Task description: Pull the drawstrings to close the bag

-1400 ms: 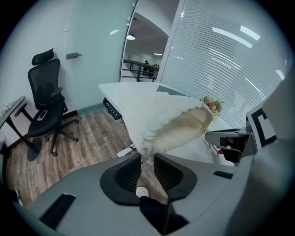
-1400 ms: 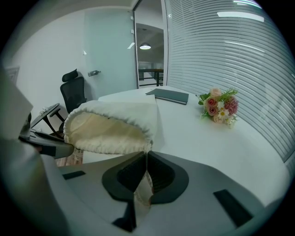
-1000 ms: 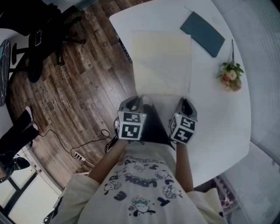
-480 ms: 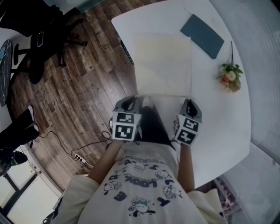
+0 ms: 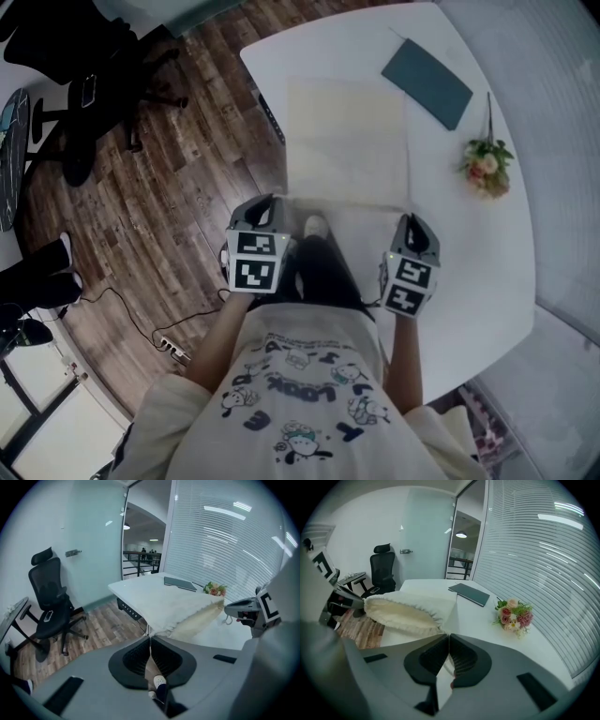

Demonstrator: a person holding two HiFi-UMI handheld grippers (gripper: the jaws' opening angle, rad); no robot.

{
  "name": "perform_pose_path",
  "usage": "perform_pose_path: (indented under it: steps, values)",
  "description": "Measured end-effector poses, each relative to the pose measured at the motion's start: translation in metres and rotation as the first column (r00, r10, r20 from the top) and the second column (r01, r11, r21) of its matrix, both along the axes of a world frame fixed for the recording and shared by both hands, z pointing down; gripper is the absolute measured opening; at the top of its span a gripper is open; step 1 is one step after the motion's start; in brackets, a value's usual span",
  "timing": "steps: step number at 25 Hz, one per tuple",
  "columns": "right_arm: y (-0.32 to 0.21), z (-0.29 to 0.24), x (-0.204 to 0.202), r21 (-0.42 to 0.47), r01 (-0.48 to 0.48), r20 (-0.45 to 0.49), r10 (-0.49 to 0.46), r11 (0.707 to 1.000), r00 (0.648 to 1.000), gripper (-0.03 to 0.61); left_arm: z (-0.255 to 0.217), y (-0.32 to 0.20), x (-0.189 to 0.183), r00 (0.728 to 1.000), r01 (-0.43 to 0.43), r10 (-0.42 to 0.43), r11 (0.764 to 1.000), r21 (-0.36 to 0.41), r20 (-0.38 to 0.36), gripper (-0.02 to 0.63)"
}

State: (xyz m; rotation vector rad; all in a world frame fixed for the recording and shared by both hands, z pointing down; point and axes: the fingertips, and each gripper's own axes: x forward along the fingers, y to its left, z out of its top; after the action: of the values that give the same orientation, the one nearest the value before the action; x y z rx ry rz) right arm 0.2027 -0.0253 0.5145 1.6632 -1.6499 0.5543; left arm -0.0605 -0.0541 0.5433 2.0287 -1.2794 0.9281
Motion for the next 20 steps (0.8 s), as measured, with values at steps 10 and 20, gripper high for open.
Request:
perform_pose_path:
  steps: [10,20]
  values:
    - [-0.004,-0.015,0.012,0.005,0.006,-0.018,-0.006,1.0,1.0,0.021,-0.013,-0.019,-0.029,0.999,0.048,-0.048,0.999,0.02,0.0,0.048]
    - [-0.002,-0.012,0.037,0.017,-0.136,0.097,0.134,0.991,0.986,0.021,-0.021,-0.037,-0.052,0.977,0.204,-0.202,0.979,0.029,-0.067,0.048]
